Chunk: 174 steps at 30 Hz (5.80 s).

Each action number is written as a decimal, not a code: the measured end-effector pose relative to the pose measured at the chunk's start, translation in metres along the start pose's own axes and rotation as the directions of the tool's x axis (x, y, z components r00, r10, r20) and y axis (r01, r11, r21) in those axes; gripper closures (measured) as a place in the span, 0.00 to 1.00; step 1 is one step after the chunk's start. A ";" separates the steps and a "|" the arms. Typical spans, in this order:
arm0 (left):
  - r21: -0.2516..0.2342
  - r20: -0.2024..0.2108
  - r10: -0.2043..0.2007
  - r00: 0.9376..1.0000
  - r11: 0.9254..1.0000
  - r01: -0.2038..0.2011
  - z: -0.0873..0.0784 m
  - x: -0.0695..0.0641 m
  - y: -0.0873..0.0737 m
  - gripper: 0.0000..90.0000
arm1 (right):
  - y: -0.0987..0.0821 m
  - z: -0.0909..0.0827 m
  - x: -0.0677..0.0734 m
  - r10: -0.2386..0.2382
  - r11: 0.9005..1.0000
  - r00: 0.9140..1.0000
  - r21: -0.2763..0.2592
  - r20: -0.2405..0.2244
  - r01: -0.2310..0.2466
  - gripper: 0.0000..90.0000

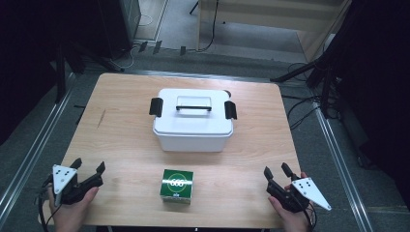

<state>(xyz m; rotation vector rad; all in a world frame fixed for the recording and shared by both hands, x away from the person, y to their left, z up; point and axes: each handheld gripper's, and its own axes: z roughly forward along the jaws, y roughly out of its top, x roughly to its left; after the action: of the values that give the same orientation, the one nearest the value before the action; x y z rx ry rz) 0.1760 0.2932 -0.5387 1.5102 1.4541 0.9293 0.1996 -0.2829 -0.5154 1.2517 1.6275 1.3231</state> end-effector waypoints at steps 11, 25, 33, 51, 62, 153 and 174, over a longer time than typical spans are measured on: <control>-0.011 0.153 0.053 0.987 0.999 -0.052 -0.006 -0.049 0.003 0.57 | -0.001 0.003 0.033 -0.028 0.999 0.996 0.016 -0.079 0.029 0.46; 0.062 0.367 0.076 0.927 0.992 -0.106 -0.009 -0.091 -0.002 0.93 | -0.013 0.011 0.081 -0.036 0.995 0.959 0.081 -0.280 0.061 0.80; 0.110 0.438 0.067 0.897 0.986 -0.128 -0.007 -0.109 -0.007 1.00 | -0.020 0.020 0.111 -0.018 0.989 0.923 0.129 -0.384 0.072 0.99; 0.135 0.534 0.075 0.842 0.976 -0.173 0.005 -0.156 -0.010 1.00 | -0.028 0.038 0.148 0.028 0.971 0.887 0.225 -0.460 0.086 1.00; 0.160 0.572 0.067 0.817 0.968 -0.191 0.020 -0.207 -0.002 1.00 | -0.025 0.022 0.106 0.077 0.965 0.926 0.262 -0.370 0.024 1.00; 0.055 0.299 -0.019 0.954 0.999 0.003 0.095 -0.096 0.062 1.00 | 0.024 0.127 0.079 -0.036 0.996 0.955 0.068 -0.295 0.059 1.00; 0.087 0.329 -0.114 0.937 0.992 0.090 0.132 -0.084 0.061 1.00 | 0.024 0.166 0.071 0.105 0.990 0.959 0.115 -0.264 -0.076 1.00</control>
<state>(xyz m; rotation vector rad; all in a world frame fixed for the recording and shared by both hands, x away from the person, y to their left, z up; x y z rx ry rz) 0.3160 0.2008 -0.5307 1.5417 1.3127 0.5317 0.3367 -0.1635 -0.5286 1.2633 1.8666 1.5375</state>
